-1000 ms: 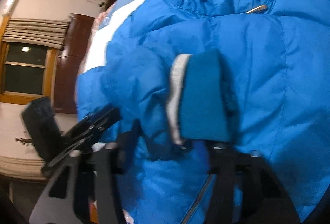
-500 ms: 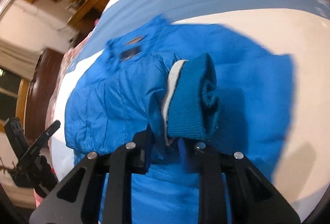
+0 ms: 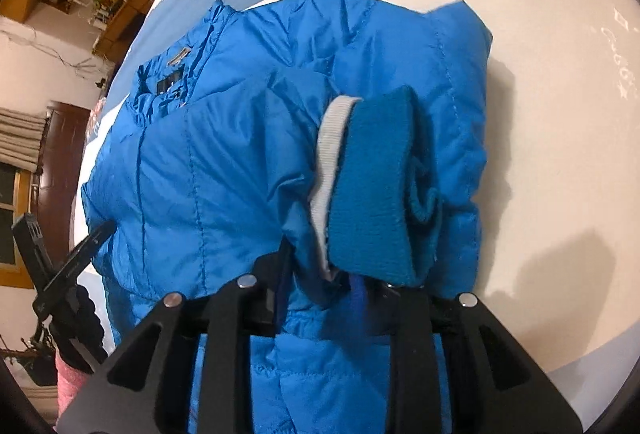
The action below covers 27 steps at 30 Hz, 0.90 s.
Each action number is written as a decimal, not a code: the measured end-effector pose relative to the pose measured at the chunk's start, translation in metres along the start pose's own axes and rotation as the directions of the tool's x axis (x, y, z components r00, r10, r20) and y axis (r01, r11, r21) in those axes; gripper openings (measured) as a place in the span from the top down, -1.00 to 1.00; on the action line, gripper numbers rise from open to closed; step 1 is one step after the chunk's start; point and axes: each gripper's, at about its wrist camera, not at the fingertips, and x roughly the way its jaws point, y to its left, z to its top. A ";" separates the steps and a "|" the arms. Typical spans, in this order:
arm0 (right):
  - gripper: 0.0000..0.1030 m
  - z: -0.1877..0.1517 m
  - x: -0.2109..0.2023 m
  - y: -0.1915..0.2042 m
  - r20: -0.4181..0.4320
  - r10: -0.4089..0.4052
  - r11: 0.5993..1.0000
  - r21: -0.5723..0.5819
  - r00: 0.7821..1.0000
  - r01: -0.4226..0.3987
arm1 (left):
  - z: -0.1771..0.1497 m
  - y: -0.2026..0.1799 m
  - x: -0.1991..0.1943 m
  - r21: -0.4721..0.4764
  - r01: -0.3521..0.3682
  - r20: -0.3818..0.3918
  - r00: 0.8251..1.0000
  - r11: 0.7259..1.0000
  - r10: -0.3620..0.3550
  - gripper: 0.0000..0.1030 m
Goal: Fold large clothes
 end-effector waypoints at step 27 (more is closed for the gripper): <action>0.48 0.055 0.038 0.033 0.062 -0.011 0.998 -0.062 0.998 0.014 | 0.049 -0.027 0.030 0.075 -0.058 0.018 0.998 0.995 0.057 0.01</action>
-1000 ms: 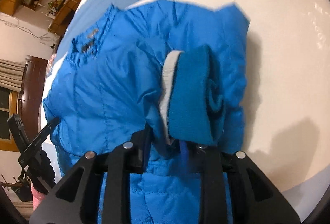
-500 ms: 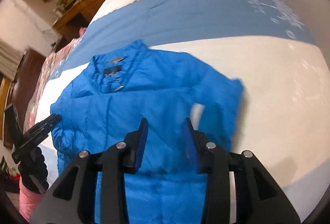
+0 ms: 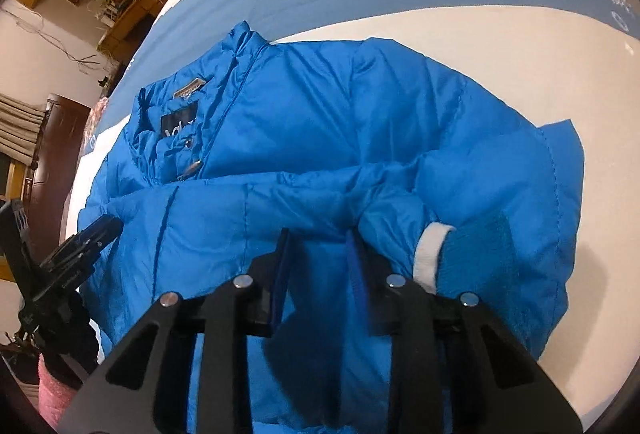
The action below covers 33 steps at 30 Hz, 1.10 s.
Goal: Fold large clothes
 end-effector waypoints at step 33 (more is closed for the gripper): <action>-0.23 -0.205 -0.137 -0.019 0.086 0.044 0.989 -0.146 0.995 -0.031 | -0.184 0.052 -0.148 -0.076 -0.055 -0.058 0.997 0.996 0.051 -0.15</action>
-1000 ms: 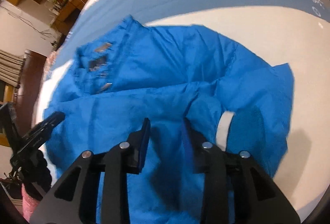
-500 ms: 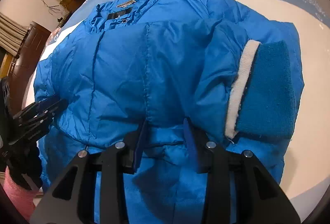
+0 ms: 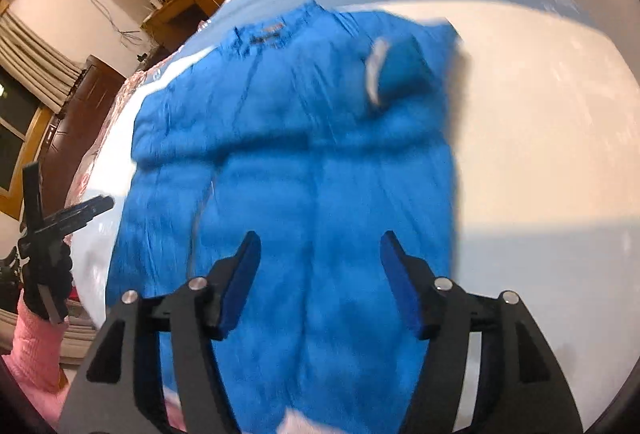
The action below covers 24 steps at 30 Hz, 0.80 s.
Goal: Fold large clothes
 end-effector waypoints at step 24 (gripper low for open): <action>-0.21 -0.138 0.008 -0.034 -0.149 0.129 0.988 0.109 0.980 -0.114 | -0.158 0.003 -0.003 -0.239 0.157 -0.133 0.972 0.958 -0.192 -0.19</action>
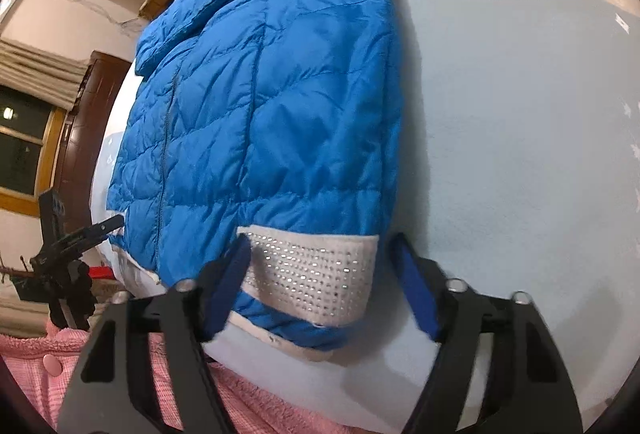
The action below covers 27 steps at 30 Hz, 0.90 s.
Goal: Fold large clothes
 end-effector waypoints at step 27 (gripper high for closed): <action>0.79 -0.015 -0.022 0.005 -0.018 0.159 0.987 0.025 0.987 -0.159 | -0.004 -0.002 -0.044 -0.003 0.097 0.046 0.994 0.995 -0.097 0.73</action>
